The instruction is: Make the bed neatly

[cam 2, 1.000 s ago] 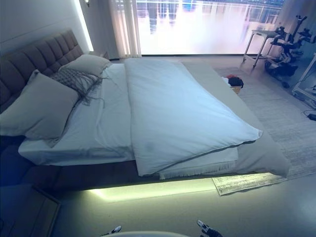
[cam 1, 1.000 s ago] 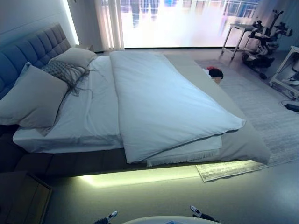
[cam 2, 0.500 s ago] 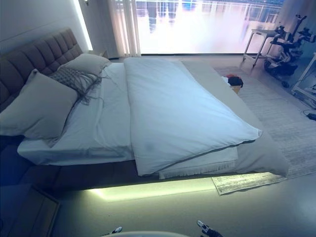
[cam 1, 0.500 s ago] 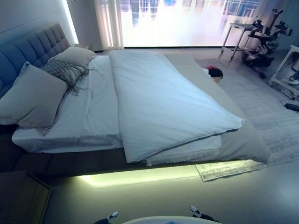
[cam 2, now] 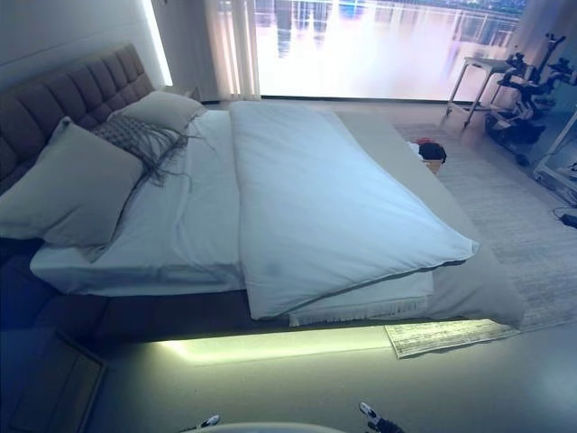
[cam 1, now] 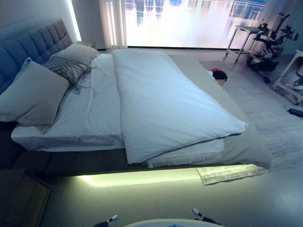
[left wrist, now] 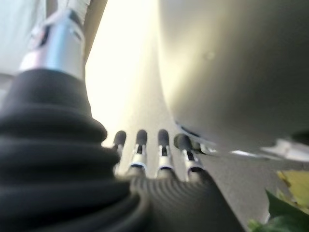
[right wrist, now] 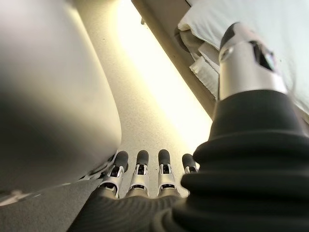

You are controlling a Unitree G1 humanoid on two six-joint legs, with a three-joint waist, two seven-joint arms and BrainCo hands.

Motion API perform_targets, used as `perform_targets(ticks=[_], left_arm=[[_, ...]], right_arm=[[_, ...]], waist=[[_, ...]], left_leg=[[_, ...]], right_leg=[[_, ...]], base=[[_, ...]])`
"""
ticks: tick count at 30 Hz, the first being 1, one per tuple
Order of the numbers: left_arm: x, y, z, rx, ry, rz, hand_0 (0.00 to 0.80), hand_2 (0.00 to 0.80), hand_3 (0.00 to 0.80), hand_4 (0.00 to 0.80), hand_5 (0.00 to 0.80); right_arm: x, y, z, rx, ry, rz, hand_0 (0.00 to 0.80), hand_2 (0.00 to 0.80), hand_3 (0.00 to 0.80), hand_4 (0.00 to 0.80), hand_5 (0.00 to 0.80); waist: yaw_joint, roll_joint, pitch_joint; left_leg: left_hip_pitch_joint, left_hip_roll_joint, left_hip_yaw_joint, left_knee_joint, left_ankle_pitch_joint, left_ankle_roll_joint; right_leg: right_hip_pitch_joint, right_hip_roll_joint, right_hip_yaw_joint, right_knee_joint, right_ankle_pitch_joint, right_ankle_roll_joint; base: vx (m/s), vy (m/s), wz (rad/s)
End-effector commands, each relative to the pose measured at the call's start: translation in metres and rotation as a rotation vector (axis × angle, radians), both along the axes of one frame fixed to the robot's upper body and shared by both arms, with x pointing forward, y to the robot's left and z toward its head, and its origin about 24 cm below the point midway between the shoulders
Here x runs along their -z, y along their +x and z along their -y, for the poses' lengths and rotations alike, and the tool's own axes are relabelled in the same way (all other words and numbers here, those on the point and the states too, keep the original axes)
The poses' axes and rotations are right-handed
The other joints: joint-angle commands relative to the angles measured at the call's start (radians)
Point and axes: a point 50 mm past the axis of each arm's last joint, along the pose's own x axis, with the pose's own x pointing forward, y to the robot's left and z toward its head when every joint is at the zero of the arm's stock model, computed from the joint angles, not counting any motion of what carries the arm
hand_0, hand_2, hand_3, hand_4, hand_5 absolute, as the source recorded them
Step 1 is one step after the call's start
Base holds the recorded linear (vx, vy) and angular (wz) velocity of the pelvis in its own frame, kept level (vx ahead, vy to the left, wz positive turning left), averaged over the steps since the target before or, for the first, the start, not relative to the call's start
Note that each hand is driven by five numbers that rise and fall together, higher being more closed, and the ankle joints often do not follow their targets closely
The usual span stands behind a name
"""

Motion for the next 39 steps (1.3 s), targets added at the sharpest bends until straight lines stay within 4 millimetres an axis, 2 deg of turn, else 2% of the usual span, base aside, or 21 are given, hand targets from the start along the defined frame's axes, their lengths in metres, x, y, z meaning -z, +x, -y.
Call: perform_targets(ticks=[1, 3, 6, 7, 9, 11, 13, 14, 15, 16, 17, 19, 21, 24, 25, 28, 30, 33, 34, 36, 39], left_arm=[[0.000, 0.013, 0.007, 0.041, 0.003, -0.032, 0.000, 0.000, 0.000, 0.000, 0.000], [0.000, 0.013, 0.006, 0.037, 0.005, -0.028, 0.000, 0.000, 0.000, 0.000, 0.000], [0.001, 0.013, 0.007, 0.035, 0.011, -0.025, 0.000, 0.000, 0.000, 0.000, 0.000], [0.000, 0.015, 0.007, 0.034, 0.009, -0.011, 0.000, 0.000, 0.000, 0.000, 0.000], [0.000, 0.020, 0.010, 0.037, 0.004, 0.012, 0.000, 0.000, 0.000, 0.000, 0.000], [0.000, 0.021, 0.010, 0.024, 0.002, 0.013, 0.000, 0.000, 0.000, 0.000, 0.000], [0.000, 0.018, 0.008, 0.013, 0.001, 0.008, 0.000, 0.000, 0.000, 0.000, 0.000], [0.000, 0.017, 0.007, 0.010, 0.003, 0.002, 0.000, 0.000, 0.000, 0.000, 0.000], [0.000, 0.016, 0.007, 0.009, 0.004, -0.001, 0.000, 0.000, 0.000, 0.000, 0.000], [0.001, 0.012, 0.007, 0.008, 0.006, -0.014, 0.000, 0.000, 0.000, 0.000, 0.000], [0.001, 0.007, 0.006, 0.009, 0.009, -0.027, 0.000, 0.000, 0.000, 0.000, 0.000], [0.002, -0.004, 0.006, 0.014, 0.012, -0.050, 0.000, 0.000, 0.000, 0.000, 0.000], [0.003, -0.012, 0.006, -0.009, 0.018, -0.067, 0.000, 0.000, 0.000, 0.000, 0.000], [0.002, -0.016, 0.000, -0.020, 0.038, -0.070, 0.000, 0.000, 0.000, 0.000, 0.000], [0.002, -0.015, -0.002, -0.013, 0.042, -0.069, 0.000, 0.000, 0.000, 0.000, 0.000], [0.000, -0.006, -0.006, 0.009, 0.048, -0.055, 0.000, 0.000, 0.000, 0.000, 0.000], [-0.001, 0.002, -0.008, 0.040, 0.062, -0.047, 0.000, 0.000, 0.000, 0.000, 0.000], [-0.002, 0.005, -0.011, 0.096, 0.078, -0.051, 0.000, 0.000, 0.000, 0.000, 0.000], [-0.003, 0.006, -0.013, 0.105, 0.085, -0.049, 0.000, 0.000, 0.000, 0.000, 0.000], [-0.004, 0.011, -0.016, 0.097, 0.092, -0.033, 0.000, 0.000, 0.000, 0.000, 0.000], [-0.007, 0.023, -0.021, 0.095, 0.099, -0.003, 0.000, 0.000, 0.000, 0.000, 0.000]], right_arm=[[-0.002, 0.027, -0.005, 0.066, 0.008, 0.028, 0.000, 0.000, 0.000, 0.000, 0.000], [-0.002, 0.025, -0.002, 0.071, -0.005, 0.023, 0.000, 0.000, 0.000, 0.000, 0.000], [-0.003, 0.027, 0.001, 0.053, -0.015, 0.021, 0.000, 0.000, 0.000, 0.000, 0.000], [-0.004, 0.031, 0.003, 0.045, -0.017, 0.029, 0.000, 0.000, 0.000, 0.000, 0.000], [-0.005, 0.037, 0.005, 0.026, -0.027, 0.035, 0.000, 0.000, 0.000, 0.000, 0.000], [-0.006, 0.040, 0.010, 0.026, -0.060, 0.030, 0.000, 0.000, 0.000, 0.000, 0.000], [-0.008, 0.042, 0.017, 0.030, -0.066, 0.043, 0.000, 0.000, 0.000, 0.000, 0.000], [-0.010, 0.044, 0.020, 0.021, -0.066, 0.047, 0.000, 0.000, 0.000, 0.000, 0.000], [-0.010, 0.044, 0.021, 0.020, -0.065, 0.048, 0.000, 0.000, 0.000, 0.000, 0.000], [-0.011, 0.044, 0.023, 0.027, -0.062, 0.058, 0.000, 0.000, 0.000, 0.000, 0.000], [-0.011, 0.044, 0.024, 0.034, -0.059, 0.059, 0.000, 0.000, 0.000, 0.000, 0.000], [-0.010, 0.038, 0.025, 0.039, -0.057, 0.057, 0.000, 0.000, 0.000, 0.000, 0.000], [-0.009, 0.033, 0.025, 0.025, -0.073, 0.032, 0.000, 0.000, 0.000, 0.000, 0.000], [-0.006, 0.024, 0.020, 0.083, -0.028, 0.024, 0.000, 0.000, 0.000, 0.000, 0.000], [-0.006, 0.023, 0.018, 0.090, -0.017, 0.025, 0.000, 0.000, 0.000, 0.000, 0.000], [-0.004, 0.025, 0.009, 0.098, 0.008, 0.041, 0.000, 0.000, 0.000, 0.000, 0.000], [-0.004, 0.031, 0.003, 0.092, 0.024, 0.074, 0.000, 0.000, 0.000, 0.000, 0.000], [-0.005, 0.037, -0.001, 0.089, 0.025, 0.096, 0.000, 0.000, 0.000, 0.000, 0.000], [-0.006, 0.040, 0.000, 0.083, 0.025, 0.103, 0.000, 0.000, 0.000, 0.000, 0.000], [-0.008, 0.046, 0.001, 0.076, 0.031, 0.121, 0.000, 0.000, 0.000, 0.000, 0.000], [-0.010, 0.053, 0.005, 0.079, 0.027, 0.140, 0.000, 0.000, 0.000, 0.000, 0.000]], waist=[[-0.014, 0.010, 0.062], [-0.016, 0.007, 0.064], [-0.018, -0.011, 0.073], [-0.009, -0.024, 0.092], [0.010, -0.016, 0.127], [0.027, 0.010, 0.148], [0.036, 0.033, 0.157], [0.042, 0.043, 0.159], [0.044, 0.043, 0.162], [0.060, 0.050, 0.165], [0.063, 0.046, 0.163], [0.072, 0.049, 0.156], [0.072, 0.047, 0.140], [0.088, 0.039, 0.112], [0.085, 0.036, 0.107], [0.087, 0.018, 0.085], [0.082, 0.003, 0.071], [0.065, 0.010, 0.063], [0.053, 0.020, 0.063], [0.035, 0.041, 0.072], [0.011, 0.051, 0.095]], left_leg=[[-0.037, -0.073, -0.021, 0.021, -0.021, 0.092], [-0.032, -0.064, -0.016, 0.044, -0.032, 0.089], [-0.072, -0.036, 0.016, 0.202, -0.056, 0.072], [-0.158, -0.016, 0.018, 0.357, 0.005, 0.054], [-0.315, -0.011, -0.045, 0.519, 0.114, 0.027], [-0.352, -0.025, -0.046, 0.417, 0.139, 0.015], [-0.338, -0.009, -0.006, 0.195, 0.141, 0.011], [-0.336, -0.006, 0.008, 0.070, 0.164, 0.006], [-0.331, -0.009, 0.011, 0.041, 0.172, 0.006], [-0.386, -0.011, -0.024, 0.004, 0.182, -0.003], [-0.408, -0.011, -0.040, 0.004, 0.189, -0.005], [-0.427, 0.006, -0.026, 0.004, 0.217, -0.011], [-0.411, 0.011, 0.004, 0.004, 0.185, 0.003], [-0.358, 0.002, -0.016, 0.016, 0.195, 0.020], [-0.348, 0.005, -0.005, 0.036, 0.178, 0.028], [-0.367, -0.021, -0.012, 0.111, 0.149, 0.053], [-0.349, -0.052, 0.002, 0.117, 0.114, 0.093], [-0.309, -0.087, 0.003, 0.108, 0.095, 0.120], [-0.281, -0.089, 0.004, 0.094, 0.091, 0.123], [-0.244, -0.080, 0.010, 0.073, 0.096, 0.114], [-0.186, -0.073, 0.010, 0.038, 0.084, 0.094]], right_leg=[[0.022, 0.043, 0.053, 0.117, -0.142, -0.017], [0.028, 0.046, 0.053, 0.111, -0.143, -0.022], [0.031, 0.048, 0.054, 0.116, -0.147, -0.045], [0.035, 0.048, 0.049, 0.117, -0.145, -0.065], [0.040, 0.068, 0.053, 0.133, -0.154, -0.094], [0.065, 0.083, 0.069, 0.144, -0.175, -0.086], [0.097, 0.090, 0.078, 0.133, -0.195, -0.069], [0.120, 0.094, 0.083, 0.123, -0.207, -0.064], [0.130, 0.093, 0.084, 0.120, -0.211, -0.062], [0.155, 0.101, 0.100, 0.117, -0.227, -0.064], [0.172, 0.101, 0.108, 0.118, -0.249, -0.065], [0.213, 0.103, 0.124, 0.119, -0.295, -0.062], [0.237, 0.073, 0.123, 0.130, -0.312, -0.044], [0.263, 0.029, 0.100, 0.136, -0.314, -0.017], [0.262, 0.017, 0.094, 0.152, -0.317, -0.018], [0.261, -0.023, 0.082, 0.173, -0.288, 0.010], [0.233, -0.068, 0.077, 0.266, -0.194, 0.037], [0.135, -0.109, 0.100, 0.429, -0.066, 0.044], [0.077, -0.112, 0.099, 0.441, -0.047, 0.036], [-0.005, -0.085, 0.086, 0.396, -0.091, 0.013], [-0.106, -0.043, 0.067, 0.205, -0.080, 0.012]], base=[[0.026, -0.147, 0.12], [0.068, -0.164, 0.01], [0.071, -0.181, -0.09], [0.010, -0.190, -0.18], [0.033, -0.108, -0.16], [0.207, 0.084, -0.33], [0.344, 0.180, -0.49], [0.317, 0.151, -0.45], [0.348, 0.139, -0.61], [0.338, 0.108, -0.83], [0.451, 0.153, -0.55], [0.409, 0.175, 0.35], [0.463, 0.265, 0.42], [0.515, 0.271, 0.12], [0.475, 0.287, 0.04], [0.344, 0.256, -0.28], [0.344, 0.274, -0.10], [0.278, 0.214, 0.00], [0.306, 0.188, -0.11], [0.232, 0.066, -0.12], [0.158, -0.082, 0.04]])
